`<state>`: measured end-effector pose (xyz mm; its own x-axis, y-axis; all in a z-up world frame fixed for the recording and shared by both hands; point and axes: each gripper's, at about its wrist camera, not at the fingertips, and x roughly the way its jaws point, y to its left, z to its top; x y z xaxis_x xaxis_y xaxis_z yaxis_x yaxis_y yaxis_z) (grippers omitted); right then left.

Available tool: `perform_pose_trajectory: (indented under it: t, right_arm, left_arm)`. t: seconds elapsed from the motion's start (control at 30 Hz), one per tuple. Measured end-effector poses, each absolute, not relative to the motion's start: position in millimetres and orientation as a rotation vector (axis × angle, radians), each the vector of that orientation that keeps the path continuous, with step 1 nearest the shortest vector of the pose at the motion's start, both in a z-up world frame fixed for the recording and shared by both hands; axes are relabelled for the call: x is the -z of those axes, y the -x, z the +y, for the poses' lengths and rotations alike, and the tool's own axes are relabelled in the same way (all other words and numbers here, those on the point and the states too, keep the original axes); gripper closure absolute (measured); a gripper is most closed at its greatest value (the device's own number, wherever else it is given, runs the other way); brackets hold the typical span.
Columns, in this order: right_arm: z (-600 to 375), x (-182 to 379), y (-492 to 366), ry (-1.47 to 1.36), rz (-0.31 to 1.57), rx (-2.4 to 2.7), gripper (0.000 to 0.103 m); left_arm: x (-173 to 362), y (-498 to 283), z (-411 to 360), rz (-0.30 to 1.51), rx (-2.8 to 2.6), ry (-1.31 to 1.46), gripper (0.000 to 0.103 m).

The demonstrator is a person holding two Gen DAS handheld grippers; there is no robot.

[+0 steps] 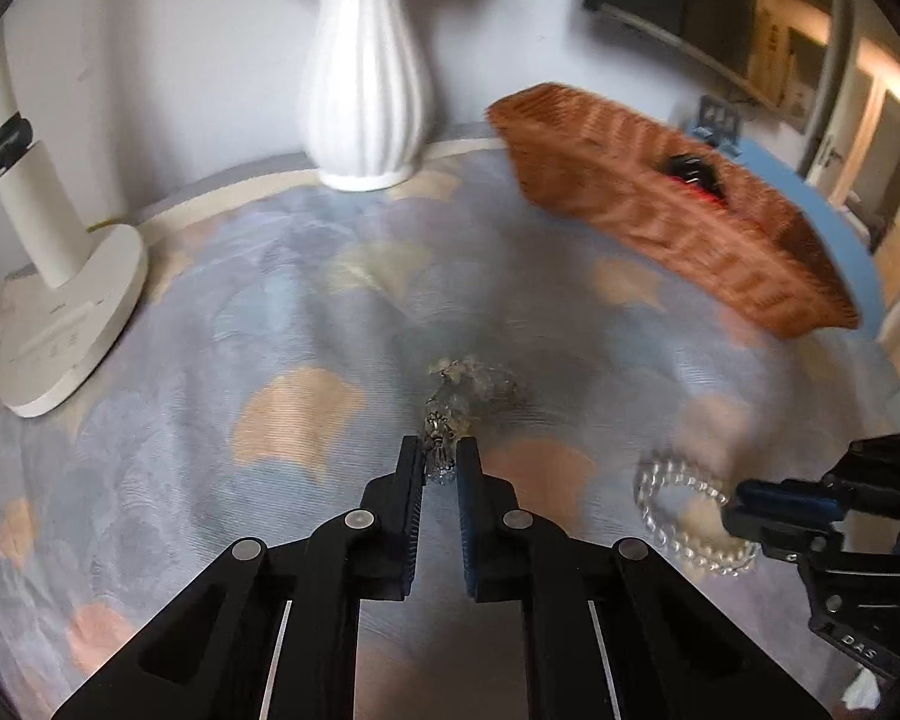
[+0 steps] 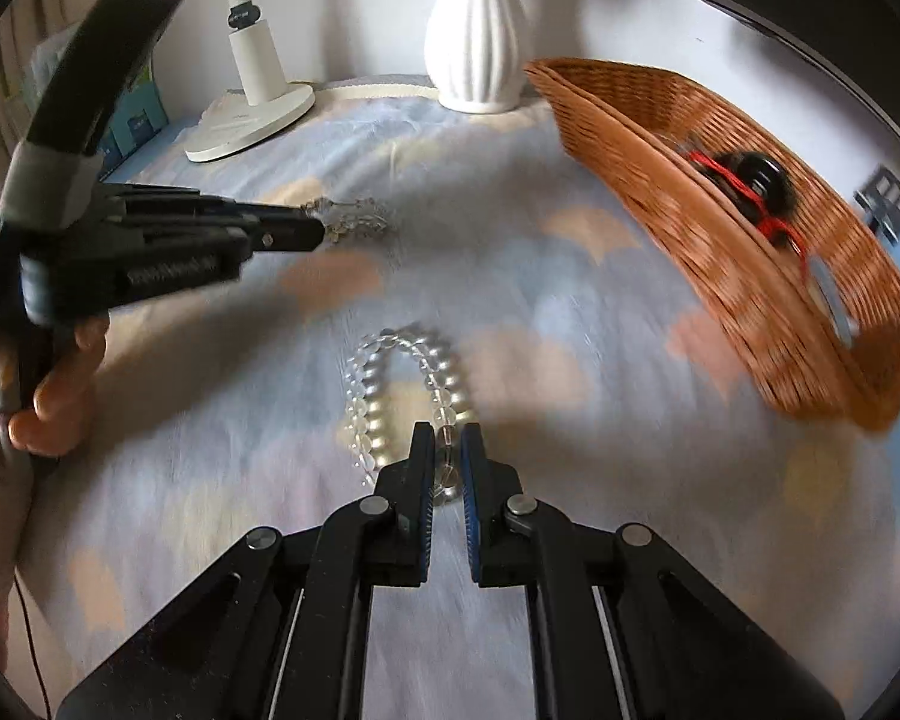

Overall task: Organize jewelry
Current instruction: 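Grasp the silver charm bracelet with the left tool while the right tool grasps the pearl bracelet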

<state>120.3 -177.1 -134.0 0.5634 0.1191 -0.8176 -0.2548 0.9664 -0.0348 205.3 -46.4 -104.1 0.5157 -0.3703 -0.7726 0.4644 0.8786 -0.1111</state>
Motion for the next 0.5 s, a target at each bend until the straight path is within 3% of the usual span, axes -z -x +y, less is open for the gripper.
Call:
perform_pose_trajectory:
  t: [0.27, 0.5]
  right_arm:
    - [-206.0, 131.8, -99.3, 0.042, 0.951, -0.236, 0.094]
    - [-213.1, 128.5, -87.2, -0.026, 0.947, -0.249, 0.094]
  left_arm:
    - [39.8, -155.5, -12.8, 0.742, 0.767, 0.107, 0.092]
    - [37.3, -143.9, -5.6, 0.777, 0.822, 0.158, 0.094]
